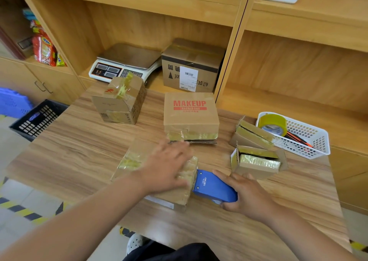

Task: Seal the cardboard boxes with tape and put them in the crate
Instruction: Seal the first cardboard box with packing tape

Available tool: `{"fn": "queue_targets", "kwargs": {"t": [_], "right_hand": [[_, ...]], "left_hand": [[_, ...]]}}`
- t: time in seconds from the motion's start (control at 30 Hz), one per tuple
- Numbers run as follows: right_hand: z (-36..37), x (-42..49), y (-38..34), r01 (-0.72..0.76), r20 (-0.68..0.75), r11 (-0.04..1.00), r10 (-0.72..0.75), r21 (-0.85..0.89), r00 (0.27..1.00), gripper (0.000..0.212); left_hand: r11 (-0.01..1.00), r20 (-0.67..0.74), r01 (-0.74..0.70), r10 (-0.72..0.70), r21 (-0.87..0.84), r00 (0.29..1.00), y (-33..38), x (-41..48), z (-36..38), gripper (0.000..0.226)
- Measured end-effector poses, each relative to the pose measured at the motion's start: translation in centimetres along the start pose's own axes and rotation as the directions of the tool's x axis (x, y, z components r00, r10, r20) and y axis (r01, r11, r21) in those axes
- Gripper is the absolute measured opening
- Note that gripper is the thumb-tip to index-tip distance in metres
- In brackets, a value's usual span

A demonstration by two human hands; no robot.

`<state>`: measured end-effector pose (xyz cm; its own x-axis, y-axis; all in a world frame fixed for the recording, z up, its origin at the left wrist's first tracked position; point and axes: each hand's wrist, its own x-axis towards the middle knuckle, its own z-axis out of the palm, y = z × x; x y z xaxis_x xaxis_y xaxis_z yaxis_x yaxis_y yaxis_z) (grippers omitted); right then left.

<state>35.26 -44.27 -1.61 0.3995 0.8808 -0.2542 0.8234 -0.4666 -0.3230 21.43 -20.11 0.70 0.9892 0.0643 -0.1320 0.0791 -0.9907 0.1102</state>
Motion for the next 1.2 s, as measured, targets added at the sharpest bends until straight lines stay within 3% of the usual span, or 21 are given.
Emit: {"fn": "queue_targets", "kwargs": {"t": [0.03,0.1,0.2,0.3,0.47,0.63,0.77,1.0,1.2], "right_hand": [[0.1,-0.1,-0.1,-0.003,-0.009,1.000,0.003,0.000,1.000,0.085],[0.3,-0.2,-0.1,-0.014,-0.017,1.000,0.014,0.003,1.000,0.085],[0.3,-0.4,-0.4,-0.045,-0.018,0.999,0.046,0.010,0.999,0.084],[0.2,-0.5,-0.9,-0.072,-0.030,0.997,0.073,0.020,0.997,0.084],[-1.2,-0.9,-2.7,-0.101,-0.042,0.995,0.102,0.021,0.994,0.083],[-4.7,0.0,-6.2,-0.091,-0.109,0.993,0.098,0.070,0.989,0.083],[-8.0,2.7,-10.9,-0.021,-0.148,0.999,0.027,0.043,0.989,0.083],[-9.5,9.6,-19.2,0.031,-0.046,1.000,-0.031,-0.003,0.998,0.083],[-9.6,15.3,-25.8,0.126,-0.018,0.992,-0.127,-0.029,0.992,0.082]], "left_hand": [[0.994,0.083,-0.078,0.083,-0.070,0.993,1.3,0.2,0.0,0.107],[0.987,0.208,-0.155,0.160,-0.041,0.965,2.5,0.5,0.0,0.122],[0.985,0.296,-0.160,0.133,0.068,0.946,2.6,1.0,-0.4,0.132],[0.976,0.298,-0.185,0.144,0.115,0.944,3.0,1.3,-1.0,0.132],[0.955,0.147,-0.258,0.237,0.145,0.960,2.0,0.6,-1.8,0.114],[0.979,-0.017,-0.205,0.205,-0.002,0.979,-3.5,-1.7,-3.4,0.126],[0.968,-0.059,-0.171,0.163,-0.183,0.985,-8.9,-4.5,-5.1,0.126],[0.827,0.056,-0.031,0.075,-0.561,0.996,-17.8,-10.0,-6.9,0.121],[0.746,0.200,0.082,0.070,-0.661,0.977,-24.6,-12.7,-6.2,0.118]]}}
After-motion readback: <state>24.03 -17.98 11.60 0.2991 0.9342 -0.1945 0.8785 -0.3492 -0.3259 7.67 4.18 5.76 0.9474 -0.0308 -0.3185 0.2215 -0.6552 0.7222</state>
